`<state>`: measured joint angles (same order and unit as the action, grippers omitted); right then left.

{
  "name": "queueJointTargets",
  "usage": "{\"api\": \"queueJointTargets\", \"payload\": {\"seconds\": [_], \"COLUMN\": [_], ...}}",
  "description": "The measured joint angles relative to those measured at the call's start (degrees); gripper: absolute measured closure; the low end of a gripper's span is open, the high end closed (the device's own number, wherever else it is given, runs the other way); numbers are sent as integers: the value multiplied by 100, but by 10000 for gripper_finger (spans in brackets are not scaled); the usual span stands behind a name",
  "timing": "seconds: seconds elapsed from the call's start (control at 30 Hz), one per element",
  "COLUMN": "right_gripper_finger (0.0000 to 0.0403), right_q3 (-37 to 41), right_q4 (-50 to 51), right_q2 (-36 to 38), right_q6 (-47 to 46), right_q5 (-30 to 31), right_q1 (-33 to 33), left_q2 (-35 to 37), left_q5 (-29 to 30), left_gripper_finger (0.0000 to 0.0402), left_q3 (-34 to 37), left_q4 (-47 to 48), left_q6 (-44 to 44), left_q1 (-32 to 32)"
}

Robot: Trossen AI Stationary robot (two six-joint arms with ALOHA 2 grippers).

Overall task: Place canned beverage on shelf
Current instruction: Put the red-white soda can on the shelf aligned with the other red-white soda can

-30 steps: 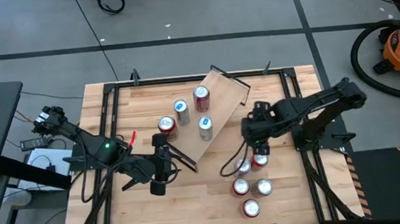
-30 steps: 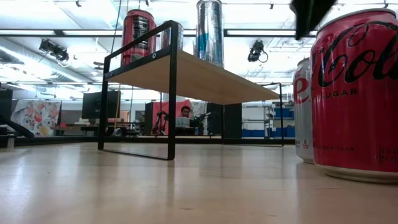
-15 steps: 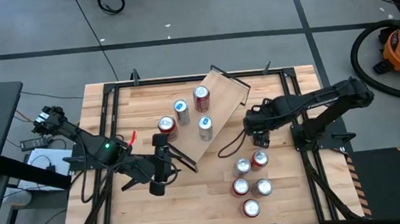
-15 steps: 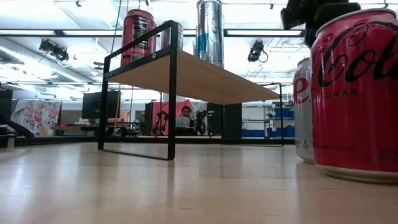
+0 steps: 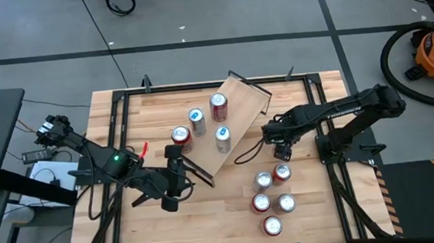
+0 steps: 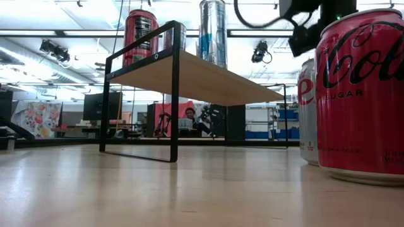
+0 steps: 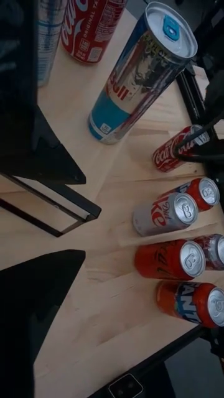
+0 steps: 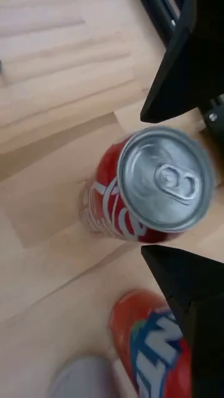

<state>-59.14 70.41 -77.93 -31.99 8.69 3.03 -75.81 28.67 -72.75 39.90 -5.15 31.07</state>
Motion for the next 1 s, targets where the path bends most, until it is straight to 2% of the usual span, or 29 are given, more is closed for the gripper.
{"api": "queueJointTargets", "payload": {"seconds": [0.27,0.43,0.6,0.73,0.83,1.0], "right_gripper_finger": [54,57,83,86,86,85], "right_q3": [587,628,628,626,486,-266], "right_q4": [-682,-699,-692,-685,-487,53], "right_q2": [15,2,2,2,-34,-17], "right_q6": [13,92,161,175,237,360], "right_q5": [-336,-476,-536,-538,-518,-239], "right_q1": [-269,-407,-474,-474,-474,-474], "left_q2": [0,0,0,0,0,0], "left_q5": [0,0,0,0,0,0], "left_gripper_finger": [209,209,209,209,209,209], "left_q3": [0,0,0,0,-2,-4], "left_q4": [-4,-7,-7,-7,-7,-28], "left_q6": [0,-2,-2,-2,-2,26], "left_q1": [0,0,0,0,0,-2]}}
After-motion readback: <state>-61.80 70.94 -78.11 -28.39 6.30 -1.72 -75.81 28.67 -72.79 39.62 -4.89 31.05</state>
